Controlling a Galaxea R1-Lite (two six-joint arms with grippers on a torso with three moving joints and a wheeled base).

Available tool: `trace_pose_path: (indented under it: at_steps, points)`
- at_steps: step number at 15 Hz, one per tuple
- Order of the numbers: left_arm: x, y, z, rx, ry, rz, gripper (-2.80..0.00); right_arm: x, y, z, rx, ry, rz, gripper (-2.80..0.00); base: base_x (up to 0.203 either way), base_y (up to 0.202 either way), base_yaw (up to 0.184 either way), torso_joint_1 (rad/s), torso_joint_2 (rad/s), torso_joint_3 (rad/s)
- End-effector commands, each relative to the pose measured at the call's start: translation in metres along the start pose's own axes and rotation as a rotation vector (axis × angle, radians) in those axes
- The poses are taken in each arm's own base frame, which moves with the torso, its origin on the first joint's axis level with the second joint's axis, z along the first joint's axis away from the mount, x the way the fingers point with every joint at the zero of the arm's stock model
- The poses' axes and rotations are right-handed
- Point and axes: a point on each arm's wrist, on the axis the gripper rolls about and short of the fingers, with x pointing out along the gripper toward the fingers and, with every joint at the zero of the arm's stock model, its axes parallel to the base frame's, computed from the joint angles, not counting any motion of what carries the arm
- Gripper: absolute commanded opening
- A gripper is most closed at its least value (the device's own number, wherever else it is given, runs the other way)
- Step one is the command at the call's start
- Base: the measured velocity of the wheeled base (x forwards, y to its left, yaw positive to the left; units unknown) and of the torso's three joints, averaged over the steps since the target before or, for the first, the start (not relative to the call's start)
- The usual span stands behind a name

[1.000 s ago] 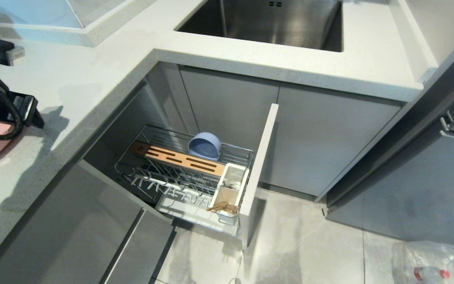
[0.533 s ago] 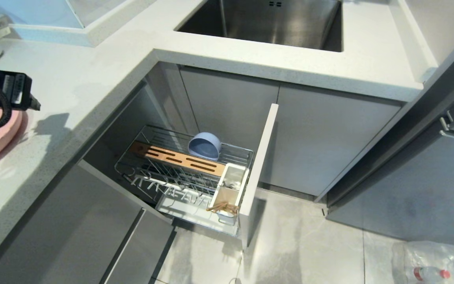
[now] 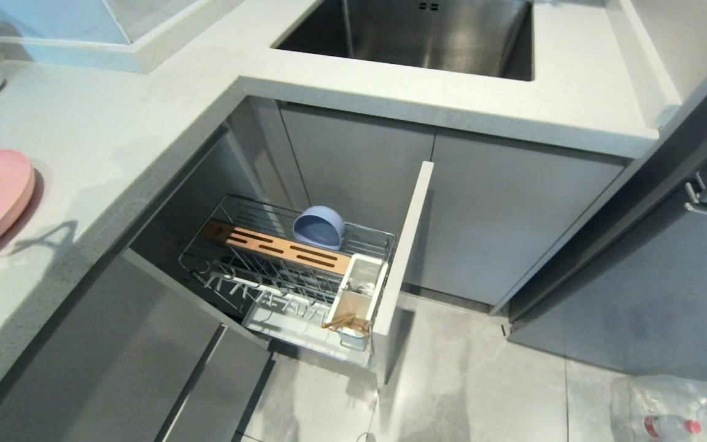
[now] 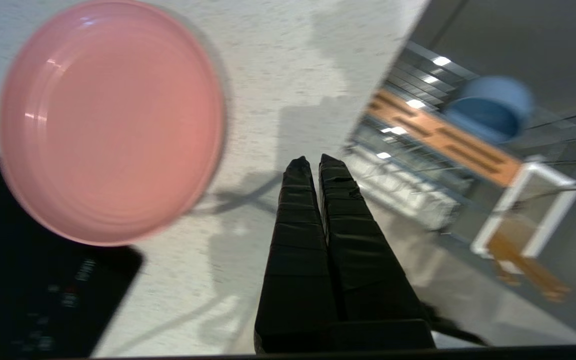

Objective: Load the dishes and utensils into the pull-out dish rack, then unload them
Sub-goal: Take the bowl out of the cupboard

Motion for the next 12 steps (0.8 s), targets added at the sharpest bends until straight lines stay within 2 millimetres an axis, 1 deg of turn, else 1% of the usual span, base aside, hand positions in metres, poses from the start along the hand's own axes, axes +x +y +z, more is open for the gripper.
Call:
trace_pose_path:
  at_steps: [1,3,5,7,10,12]
  points:
    - [-0.031,0.006,-0.004,-0.074,-0.056,-0.087,-2.80,0.000,0.000,0.000,0.000,0.001,0.000,-2.80,0.000,0.000,0.000,0.000,0.00,0.000]
    - [-0.046,0.000,-0.001,-0.205,-0.101,-0.228,-2.80,0.000,0.000,0.000,0.000,0.001,0.000,-2.80,0.000,0.000,0.000,0.000,0.00,0.000]
    - [-0.053,-0.009,0.010,-0.385,-0.169,-0.361,-2.80,0.000,0.000,0.000,0.000,0.001,0.000,-2.80,0.000,0.000,0.000,0.000,0.00,0.000]
    - [-0.038,-0.030,0.018,-0.511,-0.157,-0.413,-2.80,0.000,0.000,0.000,0.000,0.001,0.000,-2.80,0.000,0.000,0.000,0.000,0.00,0.000]
    - [-0.016,-0.072,0.019,-0.536,-0.104,-0.483,-2.80,0.000,0.000,0.000,0.000,0.001,0.000,-2.80,0.000,0.000,0.000,0.000,0.00,0.000]
    - [0.004,-0.094,0.014,-0.607,-0.048,-0.449,-2.80,0.000,0.000,0.000,0.000,0.001,0.000,-2.80,0.000,0.000,0.000,0.000,0.00,0.000]
